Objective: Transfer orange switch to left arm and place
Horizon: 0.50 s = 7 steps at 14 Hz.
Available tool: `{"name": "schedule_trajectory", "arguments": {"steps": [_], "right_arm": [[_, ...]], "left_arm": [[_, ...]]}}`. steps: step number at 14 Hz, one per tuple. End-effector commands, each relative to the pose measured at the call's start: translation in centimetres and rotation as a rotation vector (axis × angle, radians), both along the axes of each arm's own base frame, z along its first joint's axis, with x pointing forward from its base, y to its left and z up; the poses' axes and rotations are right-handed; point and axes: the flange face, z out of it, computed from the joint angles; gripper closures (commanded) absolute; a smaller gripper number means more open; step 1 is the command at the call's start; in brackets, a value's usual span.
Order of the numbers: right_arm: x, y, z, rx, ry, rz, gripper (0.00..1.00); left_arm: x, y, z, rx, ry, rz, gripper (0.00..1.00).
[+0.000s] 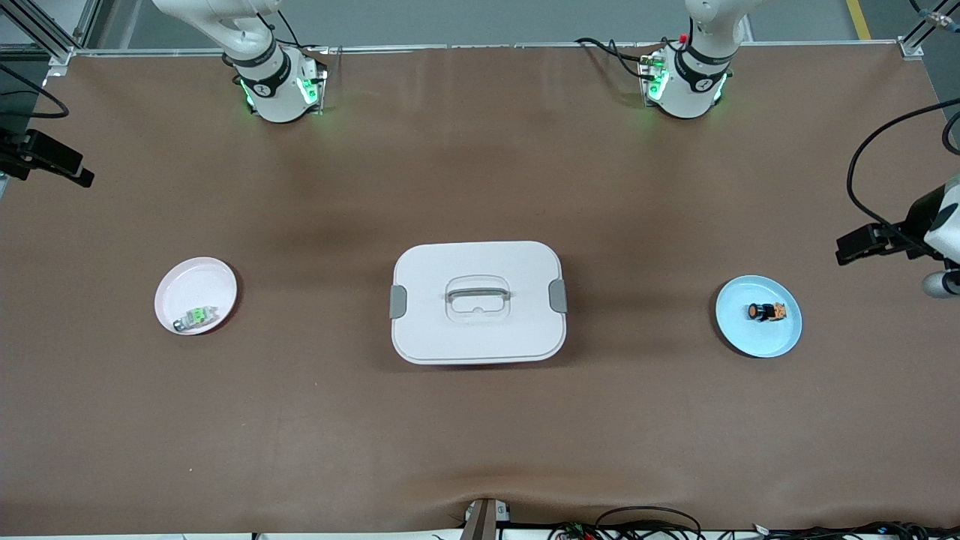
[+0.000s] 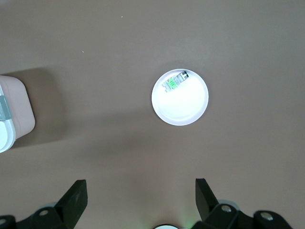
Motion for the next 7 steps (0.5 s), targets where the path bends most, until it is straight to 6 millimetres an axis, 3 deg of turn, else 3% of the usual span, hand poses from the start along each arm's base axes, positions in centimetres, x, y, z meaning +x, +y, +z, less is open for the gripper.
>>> {"name": "schedule_trajectory", "arguments": {"steps": [1,7], "right_arm": [[0.2,-0.2,0.4,0.001,-0.001,0.005,0.00],[0.2,-0.2,0.4,0.001,-0.001,0.005,0.00]], "left_arm": [[-2.4,-0.4,2.5,0.002,-0.002,0.020,0.00],[-6.5,-0.2,3.7,-0.063,0.038,0.067,0.00]]}}
